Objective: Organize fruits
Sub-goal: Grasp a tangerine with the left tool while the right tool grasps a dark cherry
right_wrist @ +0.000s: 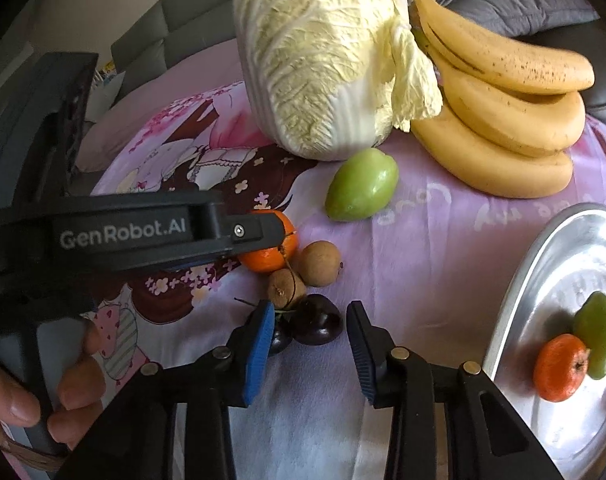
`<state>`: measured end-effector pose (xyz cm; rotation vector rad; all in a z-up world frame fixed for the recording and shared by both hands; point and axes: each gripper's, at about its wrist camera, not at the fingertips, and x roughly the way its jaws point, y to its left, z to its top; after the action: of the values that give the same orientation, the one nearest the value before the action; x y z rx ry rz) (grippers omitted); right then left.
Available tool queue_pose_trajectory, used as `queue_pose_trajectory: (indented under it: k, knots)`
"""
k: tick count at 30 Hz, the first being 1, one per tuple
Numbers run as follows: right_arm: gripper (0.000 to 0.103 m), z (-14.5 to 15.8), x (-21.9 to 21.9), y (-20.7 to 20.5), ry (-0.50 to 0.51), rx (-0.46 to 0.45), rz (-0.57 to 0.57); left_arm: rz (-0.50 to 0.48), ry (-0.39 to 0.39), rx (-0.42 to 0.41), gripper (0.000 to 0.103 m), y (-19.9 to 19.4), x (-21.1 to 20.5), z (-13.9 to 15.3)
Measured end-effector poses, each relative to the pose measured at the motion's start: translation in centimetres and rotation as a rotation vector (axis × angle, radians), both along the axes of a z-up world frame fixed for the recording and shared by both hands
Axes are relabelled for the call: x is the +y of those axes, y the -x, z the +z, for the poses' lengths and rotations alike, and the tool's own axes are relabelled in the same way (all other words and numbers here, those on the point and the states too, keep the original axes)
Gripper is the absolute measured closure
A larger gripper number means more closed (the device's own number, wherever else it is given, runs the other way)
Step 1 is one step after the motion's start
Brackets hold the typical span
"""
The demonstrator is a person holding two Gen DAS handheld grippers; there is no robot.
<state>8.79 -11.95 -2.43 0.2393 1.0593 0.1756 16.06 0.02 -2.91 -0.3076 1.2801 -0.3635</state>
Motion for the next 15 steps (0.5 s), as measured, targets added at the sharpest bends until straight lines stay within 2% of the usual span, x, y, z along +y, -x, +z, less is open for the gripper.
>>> queue_pose_trajectory:
  k: [4,15]
  knots:
    - [0.067,0.00,-0.51,-0.03,-0.015,0.003,-0.014,0.002,0.024,-0.010,0.068,0.06,-0.04,-0.14]
    - [0.068,-0.29,-0.41,-0.26,-0.019,0.015,-0.024,-0.006,0.016,-0.015,0.068,0.05,0.05,-0.04]
